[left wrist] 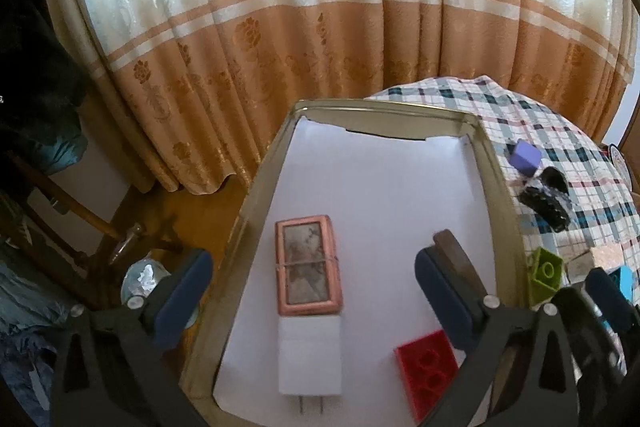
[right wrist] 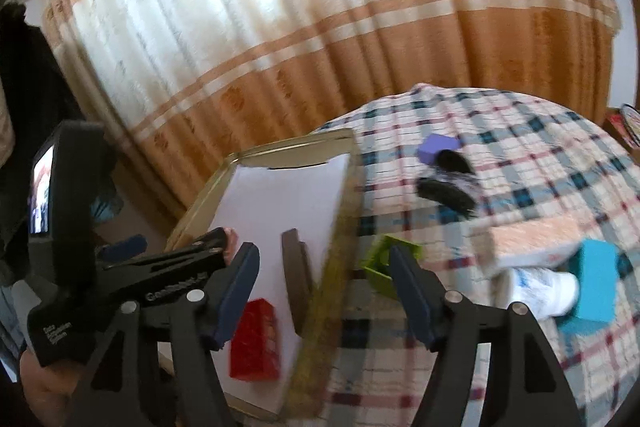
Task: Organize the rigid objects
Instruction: 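Lower the frame and bar into the tray and open both grippers, then reach the right gripper to the blue toy brick and grasp it, then grasp the white pill bottle with the left gripper while the right lifts the blue brick, then carry the pill bottle and blue brick over the tray with both grippers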
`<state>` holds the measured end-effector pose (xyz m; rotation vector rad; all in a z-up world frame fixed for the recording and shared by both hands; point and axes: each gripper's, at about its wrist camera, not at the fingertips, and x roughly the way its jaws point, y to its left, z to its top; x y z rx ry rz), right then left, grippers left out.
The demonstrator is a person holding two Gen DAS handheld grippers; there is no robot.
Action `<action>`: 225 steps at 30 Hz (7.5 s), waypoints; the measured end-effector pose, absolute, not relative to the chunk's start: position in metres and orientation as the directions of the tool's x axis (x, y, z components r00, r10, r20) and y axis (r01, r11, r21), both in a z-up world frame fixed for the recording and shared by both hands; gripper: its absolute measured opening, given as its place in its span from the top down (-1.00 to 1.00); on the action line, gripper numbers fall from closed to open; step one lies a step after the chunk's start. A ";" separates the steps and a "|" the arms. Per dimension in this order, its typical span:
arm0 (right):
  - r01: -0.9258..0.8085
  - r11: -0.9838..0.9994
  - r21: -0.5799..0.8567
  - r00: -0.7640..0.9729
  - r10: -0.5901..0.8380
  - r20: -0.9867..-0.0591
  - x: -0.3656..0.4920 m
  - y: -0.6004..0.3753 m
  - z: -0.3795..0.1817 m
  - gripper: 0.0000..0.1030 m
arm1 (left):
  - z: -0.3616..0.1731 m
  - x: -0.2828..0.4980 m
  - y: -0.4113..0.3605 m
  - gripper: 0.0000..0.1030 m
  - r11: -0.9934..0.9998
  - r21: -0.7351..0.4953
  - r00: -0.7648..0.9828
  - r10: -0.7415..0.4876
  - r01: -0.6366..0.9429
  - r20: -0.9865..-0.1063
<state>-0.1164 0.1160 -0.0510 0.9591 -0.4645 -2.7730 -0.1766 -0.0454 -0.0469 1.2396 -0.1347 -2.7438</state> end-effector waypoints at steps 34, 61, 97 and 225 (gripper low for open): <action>-0.177 -0.942 0.285 -0.770 -0.048 -0.637 -0.034 0.226 -0.084 -0.35 | -0.062 -0.093 0.040 -0.98 -0.990 0.120 -0.689 -0.036 -0.075 -0.724; -0.226 -0.948 0.225 -0.655 -0.023 -0.755 -0.077 0.255 -0.108 -0.35 | -0.067 -0.067 0.083 -0.98 -0.974 0.103 -0.669 0.062 -0.204 -0.741; -0.280 -0.936 0.212 -0.713 0.055 -0.699 -0.071 0.320 -0.099 0.11 | -0.077 -0.107 0.152 -0.98 -0.959 0.067 -0.616 0.122 -0.274 -0.778; 0.104 -0.978 0.180 -0.758 -0.196 -0.623 -0.197 0.083 -0.021 0.13 | -0.037 -0.218 -0.062 -0.11 -0.996 0.071 -0.669 -0.092 0.058 -0.737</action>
